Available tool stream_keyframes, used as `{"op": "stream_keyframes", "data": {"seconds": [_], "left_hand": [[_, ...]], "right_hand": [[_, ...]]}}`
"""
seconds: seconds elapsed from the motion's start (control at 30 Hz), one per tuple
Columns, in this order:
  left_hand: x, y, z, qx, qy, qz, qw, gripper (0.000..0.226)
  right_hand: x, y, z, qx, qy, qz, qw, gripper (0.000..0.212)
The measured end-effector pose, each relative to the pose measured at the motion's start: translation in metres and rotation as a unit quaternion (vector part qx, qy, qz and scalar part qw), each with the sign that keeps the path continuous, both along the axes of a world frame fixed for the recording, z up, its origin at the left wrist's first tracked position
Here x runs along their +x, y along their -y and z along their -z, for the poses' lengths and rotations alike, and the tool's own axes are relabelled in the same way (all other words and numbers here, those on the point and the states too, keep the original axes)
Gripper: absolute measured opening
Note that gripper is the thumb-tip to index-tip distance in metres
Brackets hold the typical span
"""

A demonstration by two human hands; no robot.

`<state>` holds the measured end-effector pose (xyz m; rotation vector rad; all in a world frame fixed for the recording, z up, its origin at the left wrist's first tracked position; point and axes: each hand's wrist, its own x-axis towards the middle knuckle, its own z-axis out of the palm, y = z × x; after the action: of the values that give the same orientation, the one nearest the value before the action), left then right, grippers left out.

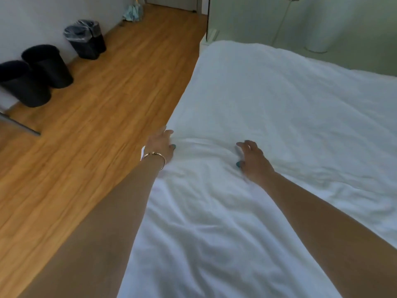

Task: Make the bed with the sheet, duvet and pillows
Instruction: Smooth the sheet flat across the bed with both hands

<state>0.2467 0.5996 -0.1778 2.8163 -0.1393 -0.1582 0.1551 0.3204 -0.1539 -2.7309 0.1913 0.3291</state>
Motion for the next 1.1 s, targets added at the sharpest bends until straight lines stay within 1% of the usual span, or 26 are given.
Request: {"op": "stream_keyframes", "data": {"seconds": [0.07,0.1,0.13,0.2,0.23,0.27,0.33,0.37,0.4,0.43,0.5,0.53,0.6,0.63,0.67,0.7,0.73,0.77,0.8,0.83,0.87,0.93,0.97,1.0,1.03,1.1], "left_hand": [[0.015,0.0,0.008,0.026,-0.067,0.075,0.995,0.071],[0.019,-0.002,0.012,0.034,-0.105,0.125,0.986,0.078],[0.021,-0.004,0.015,0.036,-0.138,0.164,0.976,0.082],[0.021,-0.005,0.016,0.028,-0.181,0.189,0.965,0.085],[0.021,-0.004,0.01,0.022,-0.197,0.186,0.962,0.084],[0.022,-0.004,0.002,0.041,-0.219,0.186,0.957,0.08],[0.031,-0.003,-0.022,0.13,-0.26,0.212,0.933,0.058],[0.036,-0.003,-0.035,0.153,-0.276,0.223,0.922,0.046],[0.041,-0.005,-0.046,0.157,-0.279,0.228,0.919,0.04],[0.044,-0.009,-0.058,0.141,-0.27,0.222,0.926,0.037],[0.051,-0.017,-0.078,0.126,-0.193,0.182,0.956,0.034],[0.053,-0.019,-0.085,0.158,-0.127,0.164,0.965,0.033],[0.054,-0.014,-0.086,0.205,-0.019,0.129,0.97,0.032],[0.053,-0.008,-0.077,0.198,0.004,0.107,0.974,0.032],[0.051,0.002,-0.066,0.18,0.008,0.079,0.98,0.032],[0.047,0.013,-0.052,0.16,-0.011,0.049,0.986,0.033],[0.043,0.023,-0.036,0.144,-0.039,0.007,0.989,0.04],[0.037,0.032,-0.023,0.136,-0.067,-0.046,0.987,0.054],[0.031,0.039,-0.012,0.133,-0.067,-0.093,0.984,0.067],[0.022,0.044,-0.005,0.117,-0.048,-0.118,0.985,0.072],[0.01,0.048,0.001,0.08,-0.02,-0.111,0.99,0.066],[-0.02,0.05,0.015,-0.026,0.023,-0.03,0.999,0.046],[-0.036,0.049,0.019,-0.041,0.008,0.01,0.999,0.049],[-0.049,0.047,0.022,-0.015,-0.03,0.037,0.999,0.059],[-0.053,0.044,0.027,0.029,-0.067,0.051,0.996,0.067],[-0.045,0.045,0.036,0.08,-0.108,0.048,0.99,0.075]], "right_hand": [[0.001,0.002,0.01,0.003,-0.056,0.019,0.998,0.09],[-0.001,0.002,0.014,-0.011,-0.066,0.029,0.997,0.098],[-0.004,0.0,0.018,-0.044,-0.068,0.037,0.996,0.101],[-0.008,-0.004,0.022,-0.131,-0.061,0.045,0.988,0.094],[-0.009,-0.006,0.022,-0.159,-0.051,0.045,0.985,0.086],[-0.009,-0.007,0.02,-0.179,-0.043,0.041,0.982,0.074],[-0.004,-0.006,0.012,-0.221,-0.052,0.006,0.974,0.056],[0.001,-0.004,0.004,-0.25,-0.066,-0.024,0.966,0.053],[0.007,0.001,-0.004,-0.276,-0.079,-0.049,0.957,0.052],[0.016,0.006,-0.016,-0.285,-0.091,-0.055,0.952,0.053],[0.034,0.01,-0.04,-0.256,-0.119,-0.013,0.959,0.055],[0.04,0.011,-0.046,-0.238,-0.111,0.019,0.965,0.054],[0.044,0.009,-0.043,-0.213,-0.03,0.075,0.974,0.039],[0.043,0.008,-0.037,-0.185,0.021,0.113,0.976,0.029],[0.042,0.007,-0.029,-0.139,0.057,0.163,0.975,0.026],[0.041,0.007,-0.02,-0.077,0.075,0.205,0.973,0.026],[0.039,0.008,-0.011,-0.001,0.077,0.224,0.971,0.029],[0.036,0.008,-0.003,0.078,0.065,0.216,0.971,0.043],[0.031,0.007,0.005,0.142,0.046,0.192,0.97,0.064],[0.024,0.007,0.012,0.179,0.03,0.16,0.97,0.084],[0.018,0.008,0.017,0.197,0.026,0.13,0.971,0.094],[0.011,0.013,0.027,0.229,0.047,0.098,0.967,0.091],[0.01,0.017,0.032,0.231,0.042,0.089,0.968,0.084],[0.011,0.02,0.036,0.205,0.013,0.068,0.976,0.076],[0.013,0.02,0.04,0.149,-0.028,0.038,0.988,0.071],[0.02,0.019,0.047,0.044,-0.1,-0.005,0.994,0.071]]}}
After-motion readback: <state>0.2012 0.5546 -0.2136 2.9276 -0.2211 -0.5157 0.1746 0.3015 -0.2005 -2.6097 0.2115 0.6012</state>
